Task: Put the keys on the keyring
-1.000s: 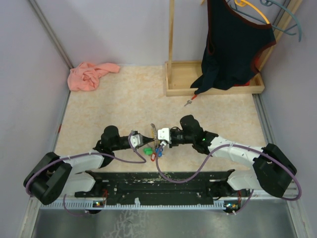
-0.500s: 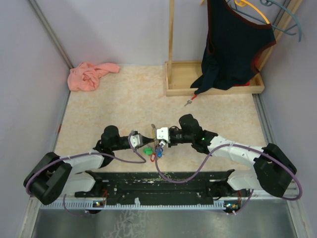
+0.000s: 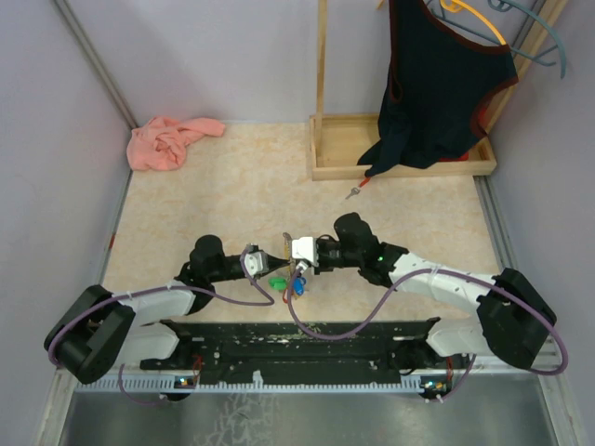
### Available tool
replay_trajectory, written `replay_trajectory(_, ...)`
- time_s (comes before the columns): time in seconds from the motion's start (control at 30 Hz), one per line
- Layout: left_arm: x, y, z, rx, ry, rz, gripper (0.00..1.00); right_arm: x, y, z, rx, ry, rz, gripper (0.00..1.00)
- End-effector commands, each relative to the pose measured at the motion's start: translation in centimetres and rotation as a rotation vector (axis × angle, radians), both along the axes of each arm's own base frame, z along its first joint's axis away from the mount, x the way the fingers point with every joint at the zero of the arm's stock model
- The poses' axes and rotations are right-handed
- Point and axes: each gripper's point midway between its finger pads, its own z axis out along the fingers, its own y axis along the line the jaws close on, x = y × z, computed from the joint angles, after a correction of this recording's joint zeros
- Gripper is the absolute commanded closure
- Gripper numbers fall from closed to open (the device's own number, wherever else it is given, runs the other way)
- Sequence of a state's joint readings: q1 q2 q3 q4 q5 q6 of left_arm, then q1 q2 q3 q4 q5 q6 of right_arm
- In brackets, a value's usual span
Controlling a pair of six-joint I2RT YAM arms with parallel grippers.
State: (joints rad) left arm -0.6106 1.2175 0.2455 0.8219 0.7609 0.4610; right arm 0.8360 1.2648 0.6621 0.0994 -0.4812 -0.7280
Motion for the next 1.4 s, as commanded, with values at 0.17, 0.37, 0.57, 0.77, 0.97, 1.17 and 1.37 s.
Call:
replay_trajectory(0.17,0.4,-0.2,1.5,-0.029,-0.043,0.000,1.00,-0.6,0.0,2.3,0.057,-0.034,-0.001,1.00)
replay_trajectory(0.37,0.4,-0.2,1.6,-0.032,-0.047,0.004,1.00,-0.7,0.0,1.5,0.022,-0.014,0.011,1.00)
replay_trajectory(0.57,0.4,-0.3,1.7,-0.036,-0.048,-0.003,1.00,-1.0,0.2,1.3,0.018,0.007,0.028,1.00)
replay_trajectory(0.77,0.2,-0.3,1.8,-0.039,-0.045,-0.013,1.00,-1.0,0.5,1.4,0.023,0.011,0.039,1.00)
replay_trajectory(0.97,0.1,-0.4,1.8,-0.040,-0.041,-0.022,1.00,-0.8,0.7,1.3,0.027,0.011,0.036,1.00)
replay_trajectory(1.17,0.1,-0.5,1.7,-0.039,-0.037,-0.026,1.00,-0.8,0.9,1.4,0.033,0.014,0.036,1.00)
replay_trajectory(1.37,0.0,-0.5,1.8,-0.041,-0.036,-0.033,1.00,-0.7,1.1,1.6,0.039,0.018,0.033,1.00)
